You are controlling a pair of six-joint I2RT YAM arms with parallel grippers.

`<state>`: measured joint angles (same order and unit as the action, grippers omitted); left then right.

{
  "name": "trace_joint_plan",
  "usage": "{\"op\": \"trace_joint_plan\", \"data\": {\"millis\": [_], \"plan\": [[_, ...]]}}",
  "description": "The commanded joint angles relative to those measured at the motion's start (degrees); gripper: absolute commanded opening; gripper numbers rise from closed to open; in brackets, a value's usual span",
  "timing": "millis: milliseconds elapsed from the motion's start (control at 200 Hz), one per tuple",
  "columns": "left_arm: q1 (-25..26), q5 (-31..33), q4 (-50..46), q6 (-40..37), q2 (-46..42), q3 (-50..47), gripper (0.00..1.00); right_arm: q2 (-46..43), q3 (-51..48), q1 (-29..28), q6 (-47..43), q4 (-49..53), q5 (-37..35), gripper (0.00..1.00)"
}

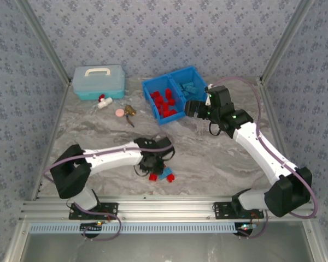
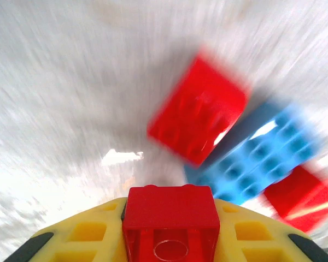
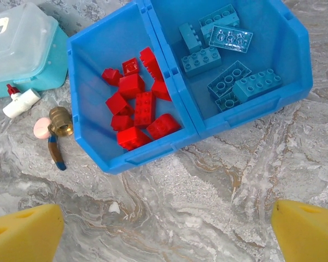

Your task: Sort the legos into containers by color

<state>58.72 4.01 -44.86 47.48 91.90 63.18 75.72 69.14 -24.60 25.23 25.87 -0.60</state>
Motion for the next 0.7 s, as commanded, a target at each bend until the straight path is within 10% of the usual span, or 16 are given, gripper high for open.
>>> {"op": "trace_joint_plan", "data": {"millis": [0,695], "plan": [[-6.82,8.82,-0.90,-8.11,-1.63,10.25,0.21,-1.66,-0.33,0.21,1.12,-0.20,-0.40,1.00],[-28.81,12.56,1.45,-16.59,55.60,93.13,0.21,-6.70,-3.40,0.25,2.32,4.53,-2.47,1.00]]}}
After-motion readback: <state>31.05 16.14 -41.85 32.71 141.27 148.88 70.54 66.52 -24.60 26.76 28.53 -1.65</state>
